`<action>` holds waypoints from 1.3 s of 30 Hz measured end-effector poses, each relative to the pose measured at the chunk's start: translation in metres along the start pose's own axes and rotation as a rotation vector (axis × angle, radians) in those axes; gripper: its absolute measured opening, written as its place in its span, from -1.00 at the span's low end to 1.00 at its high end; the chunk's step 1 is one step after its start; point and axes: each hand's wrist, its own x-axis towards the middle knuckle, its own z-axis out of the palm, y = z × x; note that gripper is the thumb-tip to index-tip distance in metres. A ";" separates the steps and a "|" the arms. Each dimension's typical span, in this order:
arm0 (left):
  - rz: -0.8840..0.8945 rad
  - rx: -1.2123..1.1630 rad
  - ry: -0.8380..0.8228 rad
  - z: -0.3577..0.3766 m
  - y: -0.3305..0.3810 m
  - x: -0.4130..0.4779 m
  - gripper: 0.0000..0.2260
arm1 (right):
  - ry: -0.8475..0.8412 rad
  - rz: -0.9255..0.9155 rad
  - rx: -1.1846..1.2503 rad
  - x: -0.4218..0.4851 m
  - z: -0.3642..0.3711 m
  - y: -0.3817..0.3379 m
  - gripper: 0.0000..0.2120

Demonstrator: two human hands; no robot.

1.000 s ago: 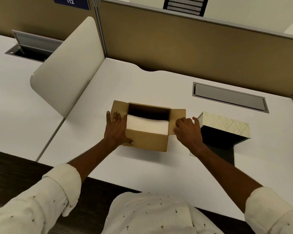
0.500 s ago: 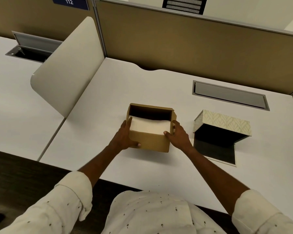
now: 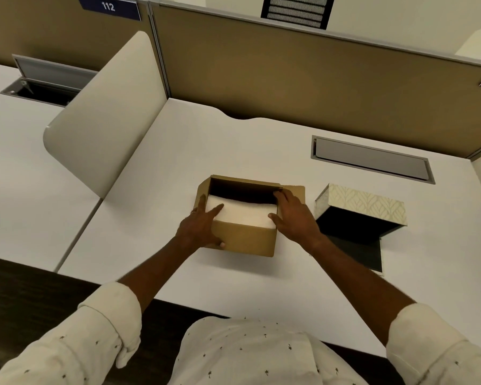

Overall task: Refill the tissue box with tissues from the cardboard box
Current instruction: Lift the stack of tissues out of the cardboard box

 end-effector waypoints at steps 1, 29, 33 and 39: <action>0.003 0.012 -0.003 0.000 0.000 0.000 0.08 | 0.000 -0.035 -0.037 0.005 -0.003 0.000 -0.35; -0.023 -0.106 0.076 0.009 -0.004 0.004 0.10 | -0.298 0.089 -0.024 0.107 -0.003 -0.005 -0.43; -0.026 -0.065 0.108 0.015 -0.002 0.003 0.08 | -0.272 0.070 -0.002 0.107 0.003 -0.008 -0.41; -0.010 -0.031 0.122 0.020 -0.007 0.006 0.07 | 0.208 -0.286 0.185 0.076 0.022 -0.028 -0.78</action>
